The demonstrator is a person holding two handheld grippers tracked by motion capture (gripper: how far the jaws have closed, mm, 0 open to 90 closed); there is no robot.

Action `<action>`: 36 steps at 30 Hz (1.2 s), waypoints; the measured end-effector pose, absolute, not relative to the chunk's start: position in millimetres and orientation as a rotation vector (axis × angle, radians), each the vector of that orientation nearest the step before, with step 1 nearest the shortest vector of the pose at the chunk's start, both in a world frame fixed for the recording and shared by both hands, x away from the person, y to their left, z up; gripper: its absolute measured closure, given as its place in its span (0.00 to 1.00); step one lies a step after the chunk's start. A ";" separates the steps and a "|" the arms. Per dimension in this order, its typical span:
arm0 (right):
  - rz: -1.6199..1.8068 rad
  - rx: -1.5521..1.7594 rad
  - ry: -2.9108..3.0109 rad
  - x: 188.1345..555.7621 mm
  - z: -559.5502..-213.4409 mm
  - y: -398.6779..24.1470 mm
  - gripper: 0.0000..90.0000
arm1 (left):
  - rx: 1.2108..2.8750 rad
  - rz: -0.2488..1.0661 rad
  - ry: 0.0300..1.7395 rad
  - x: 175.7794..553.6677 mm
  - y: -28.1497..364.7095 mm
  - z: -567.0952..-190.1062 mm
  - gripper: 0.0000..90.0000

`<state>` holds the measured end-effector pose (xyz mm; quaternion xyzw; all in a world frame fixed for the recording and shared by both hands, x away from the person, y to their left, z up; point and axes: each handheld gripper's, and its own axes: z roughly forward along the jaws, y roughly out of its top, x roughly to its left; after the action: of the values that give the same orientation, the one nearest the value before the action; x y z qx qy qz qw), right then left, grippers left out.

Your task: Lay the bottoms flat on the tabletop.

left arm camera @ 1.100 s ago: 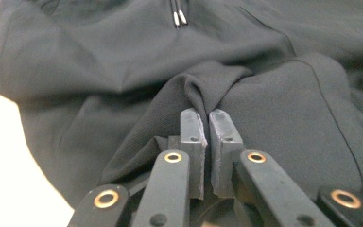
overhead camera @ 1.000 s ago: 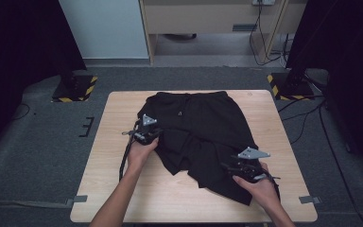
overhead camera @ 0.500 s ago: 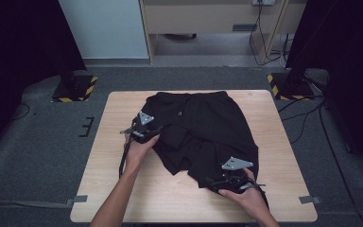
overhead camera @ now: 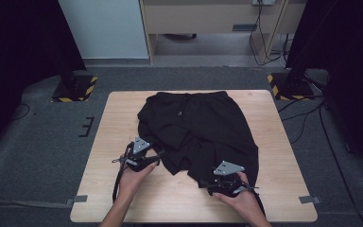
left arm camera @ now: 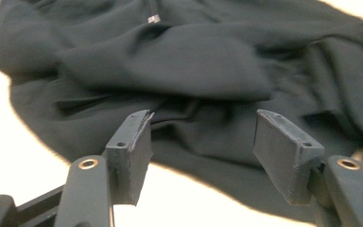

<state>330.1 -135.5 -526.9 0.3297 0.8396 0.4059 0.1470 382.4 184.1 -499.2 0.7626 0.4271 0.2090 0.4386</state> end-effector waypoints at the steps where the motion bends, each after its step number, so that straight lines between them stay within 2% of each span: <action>1: 1.159 0.958 2.416 331.1 -528.6 -134.5 0.34 | 1.888 0.505 1.055 380.1 181.4 -499.7 0.40; 3: 1.128 0.950 2.417 332.9 -531.7 -134.1 0.42 | 1.896 0.504 1.043 376.6 178.8 -502.6 0.40; 5: 1.099 0.950 2.414 333.4 -533.3 -135.2 0.61 | 1.914 0.509 1.041 374.4 177.1 -506.6 0.40; 7: 1.109 0.959 2.402 333.6 -533.0 -136.6 0.75 | 1.916 0.506 1.045 373.2 177.3 -508.9 0.40; 8: 1.113 0.950 2.400 334.3 -532.1 -139.3 0.88 | 1.918 0.508 1.045 373.4 178.0 -509.0 0.40; 11: 1.144 0.975 2.395 336.6 -531.0 -145.3 0.97 | 1.911 0.522 1.057 375.8 184.5 -508.5 0.40; 18: 1.301 1.033 2.299 355.1 -501.9 -175.0 0.98 | 1.861 0.505 1.105 378.0 201.3 -508.6 0.42; 22: 1.280 1.161 2.211 395.0 -485.3 -203.0 0.98 | 1.835 0.494 1.134 378.8 205.5 -509.8 0.43; 24: 1.235 1.195 2.200 410.7 -484.4 -212.0 0.98 | 1.796 0.441 1.157 379.8 207.8 -510.5 0.43; 27: 1.153 1.325 2.169 438.9 -490.0 -230.8 0.98 | 1.780 0.447 1.173 379.6 210.8 -510.5 0.43; 31: 1.068 1.392 2.156 457.1 -502.8 -241.6 0.97 | 1.780 0.445 1.180 379.2 213.6 -512.1 0.43; 36: 1.053 1.478 2.147 458.6 -520.2 -249.2 0.79 | 1.800 0.469 1.176 377.9 215.5 -512.6 0.42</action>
<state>458.6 -249.2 -520.2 0.5186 0.7534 0.3694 0.1645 377.9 215.5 -512.6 0.7291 0.4764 0.1898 0.4532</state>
